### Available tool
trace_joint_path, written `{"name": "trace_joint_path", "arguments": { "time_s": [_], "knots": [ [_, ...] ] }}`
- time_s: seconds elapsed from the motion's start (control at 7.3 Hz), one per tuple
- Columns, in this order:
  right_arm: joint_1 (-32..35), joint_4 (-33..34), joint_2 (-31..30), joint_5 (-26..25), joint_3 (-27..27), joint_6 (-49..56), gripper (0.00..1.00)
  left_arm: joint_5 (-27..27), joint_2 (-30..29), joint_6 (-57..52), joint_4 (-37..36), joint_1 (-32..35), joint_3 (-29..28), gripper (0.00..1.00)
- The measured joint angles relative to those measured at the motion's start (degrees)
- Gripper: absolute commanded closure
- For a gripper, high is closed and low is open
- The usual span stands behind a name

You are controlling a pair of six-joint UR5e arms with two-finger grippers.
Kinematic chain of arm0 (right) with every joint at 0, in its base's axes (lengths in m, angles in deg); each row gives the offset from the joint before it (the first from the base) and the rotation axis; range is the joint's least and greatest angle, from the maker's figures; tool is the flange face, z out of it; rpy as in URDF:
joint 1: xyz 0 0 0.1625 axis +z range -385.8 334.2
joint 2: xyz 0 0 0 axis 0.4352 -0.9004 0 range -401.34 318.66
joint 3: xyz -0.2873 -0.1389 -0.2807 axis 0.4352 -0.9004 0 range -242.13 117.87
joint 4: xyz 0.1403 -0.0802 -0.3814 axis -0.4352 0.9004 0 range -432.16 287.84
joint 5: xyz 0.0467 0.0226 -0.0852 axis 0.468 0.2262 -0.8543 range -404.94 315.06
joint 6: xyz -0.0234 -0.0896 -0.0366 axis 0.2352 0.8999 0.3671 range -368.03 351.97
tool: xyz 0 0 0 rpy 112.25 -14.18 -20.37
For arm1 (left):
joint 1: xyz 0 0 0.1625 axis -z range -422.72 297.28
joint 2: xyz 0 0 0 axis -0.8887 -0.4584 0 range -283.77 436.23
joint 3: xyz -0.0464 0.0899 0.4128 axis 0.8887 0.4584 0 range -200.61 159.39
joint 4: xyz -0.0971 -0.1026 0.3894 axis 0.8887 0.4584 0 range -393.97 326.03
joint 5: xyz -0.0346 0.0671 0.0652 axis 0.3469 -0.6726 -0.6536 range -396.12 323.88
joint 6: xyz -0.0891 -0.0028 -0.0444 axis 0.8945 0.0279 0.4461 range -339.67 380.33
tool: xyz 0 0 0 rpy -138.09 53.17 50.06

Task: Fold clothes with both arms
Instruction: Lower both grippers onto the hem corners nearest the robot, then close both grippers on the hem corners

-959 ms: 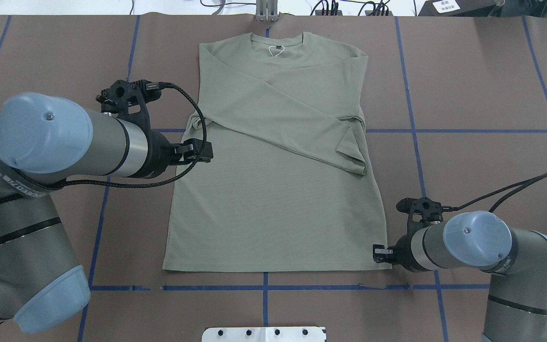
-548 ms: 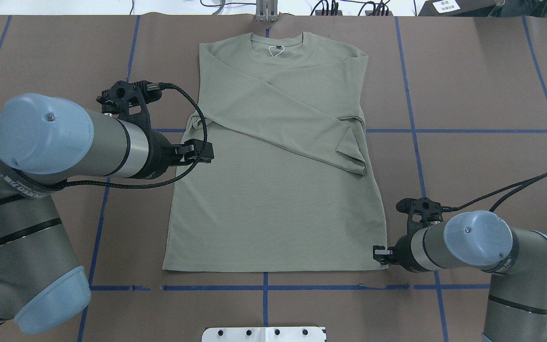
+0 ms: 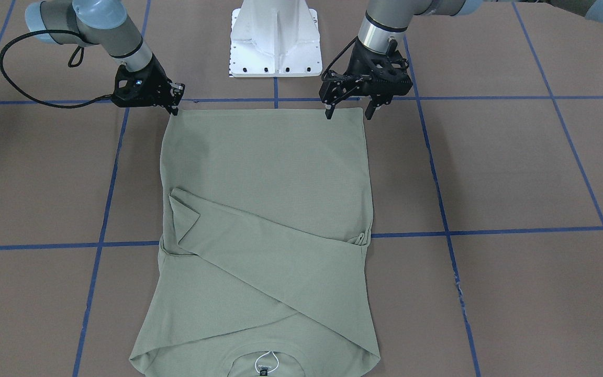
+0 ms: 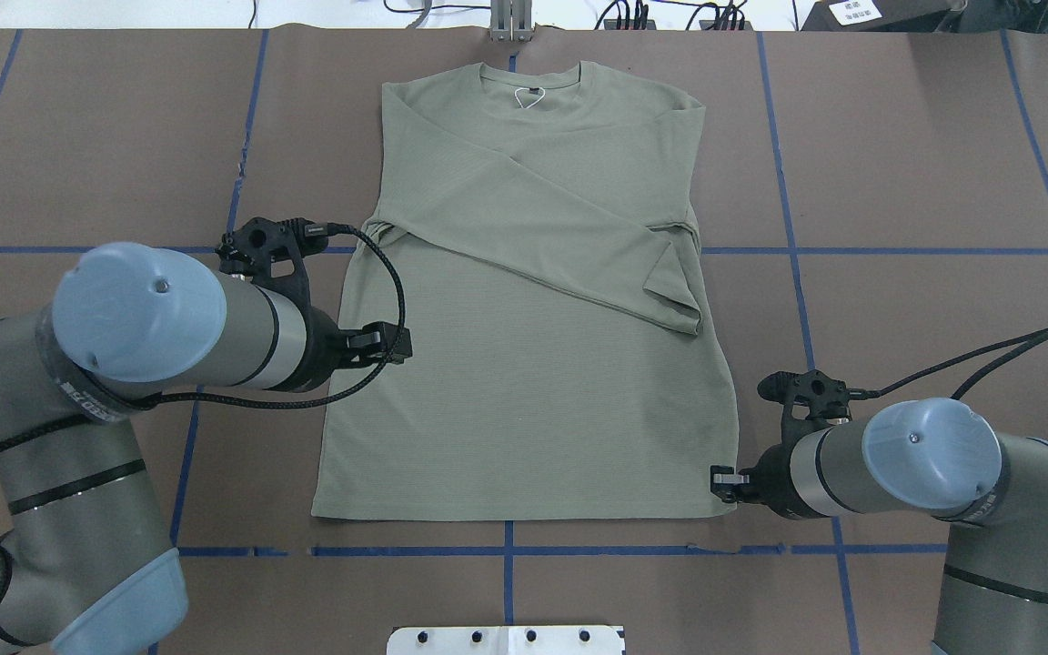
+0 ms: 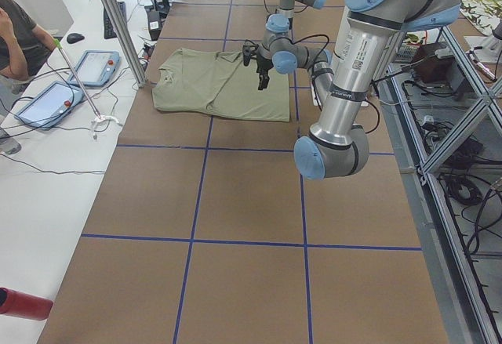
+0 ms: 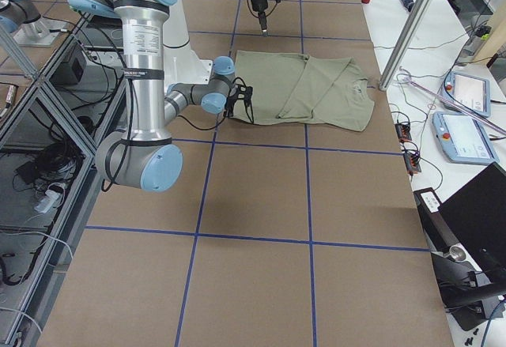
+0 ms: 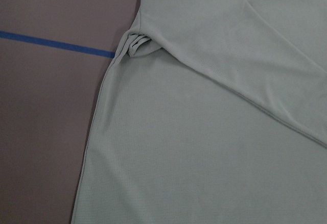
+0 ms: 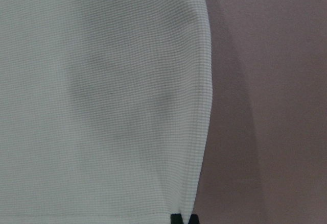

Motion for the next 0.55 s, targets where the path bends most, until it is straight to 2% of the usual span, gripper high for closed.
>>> {"name": "trace_joint_path", "arguments": {
  "time_s": [0.55],
  "knots": [
    [1.18, -0.53, 0.09, 0.08, 1.54, 0.01, 1.0, -1.17, 3.99, 7.97, -1.66, -8.35, -0.65, 0.03]
  ]
}}
